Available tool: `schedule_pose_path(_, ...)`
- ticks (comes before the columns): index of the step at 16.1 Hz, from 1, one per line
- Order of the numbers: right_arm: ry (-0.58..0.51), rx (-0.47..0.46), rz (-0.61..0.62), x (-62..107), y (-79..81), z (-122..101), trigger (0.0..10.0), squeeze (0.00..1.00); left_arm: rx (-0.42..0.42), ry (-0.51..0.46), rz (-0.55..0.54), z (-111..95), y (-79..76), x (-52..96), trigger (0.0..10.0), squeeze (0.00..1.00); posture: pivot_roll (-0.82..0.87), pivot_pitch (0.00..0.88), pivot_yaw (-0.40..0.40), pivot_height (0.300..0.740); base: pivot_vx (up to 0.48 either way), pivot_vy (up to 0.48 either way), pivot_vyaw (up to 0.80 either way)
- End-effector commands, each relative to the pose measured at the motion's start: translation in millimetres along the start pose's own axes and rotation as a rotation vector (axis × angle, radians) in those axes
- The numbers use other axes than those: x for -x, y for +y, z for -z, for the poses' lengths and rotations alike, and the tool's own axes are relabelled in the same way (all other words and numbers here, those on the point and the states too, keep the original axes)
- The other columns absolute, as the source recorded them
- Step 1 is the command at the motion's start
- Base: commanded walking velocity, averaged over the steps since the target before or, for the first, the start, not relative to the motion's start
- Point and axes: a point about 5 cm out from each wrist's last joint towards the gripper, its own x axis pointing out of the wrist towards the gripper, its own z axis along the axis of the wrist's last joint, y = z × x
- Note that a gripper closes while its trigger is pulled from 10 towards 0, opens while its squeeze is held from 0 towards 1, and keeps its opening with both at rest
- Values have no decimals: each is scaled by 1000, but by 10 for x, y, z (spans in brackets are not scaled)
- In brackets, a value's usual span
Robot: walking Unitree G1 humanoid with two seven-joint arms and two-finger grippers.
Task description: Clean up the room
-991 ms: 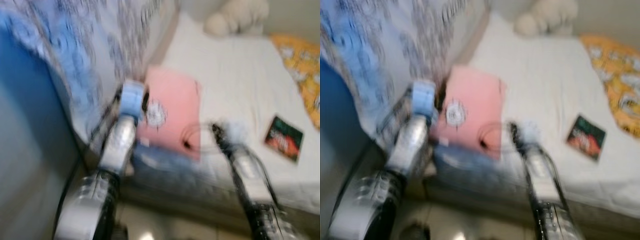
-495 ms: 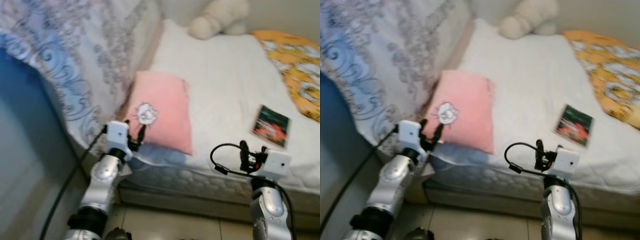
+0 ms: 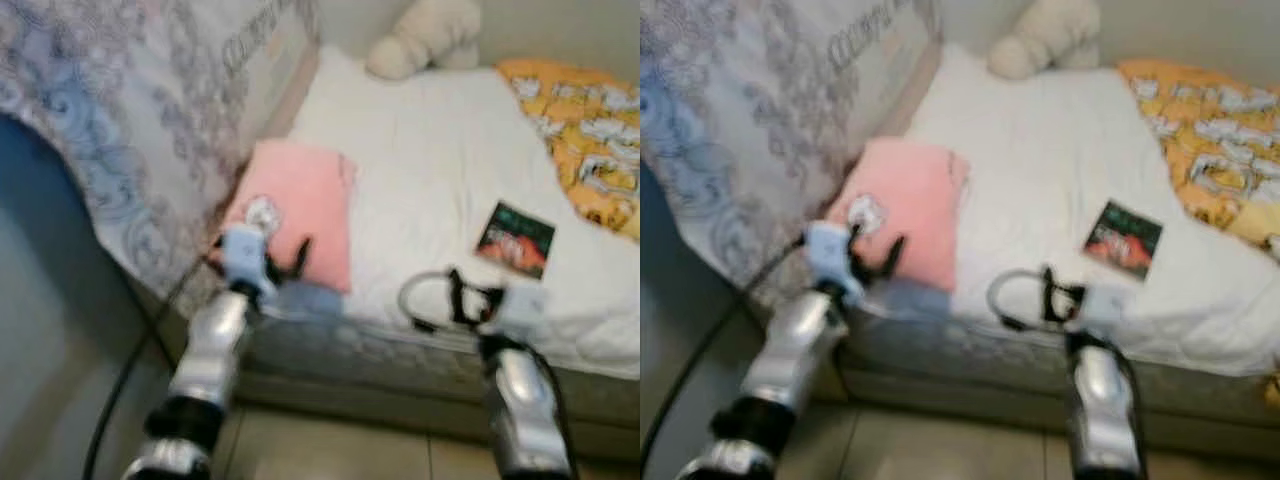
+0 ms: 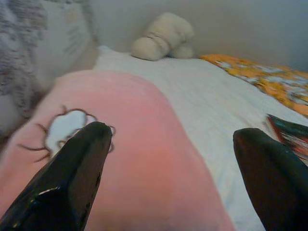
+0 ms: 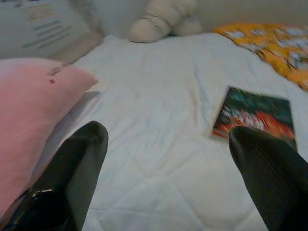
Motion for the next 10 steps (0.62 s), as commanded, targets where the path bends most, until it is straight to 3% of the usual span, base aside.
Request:
schedule_pose_path(1, -13, 36, -3, -38, -29, -49, 10000, 0, 9, 10, 28, 32, -96, -24, 10000, 0, 23, 0, -25, 736, 356, -315, 0)
schedule_pose_path(6, -32, 38, -48, -59, 102, -78, 10000, 0, 28, 8, 13, 28, -67, -60, 10000, 0, 23, 0, -14, 736, 359, -315, 0)
schedule_pose_path(10, -35, 49, -85, -67, 172, -79, 10000, 0, 6, -21, 70, -30, -118, -93, 10000, 0, 23, 0, -11, 736, 357, -317, 0)
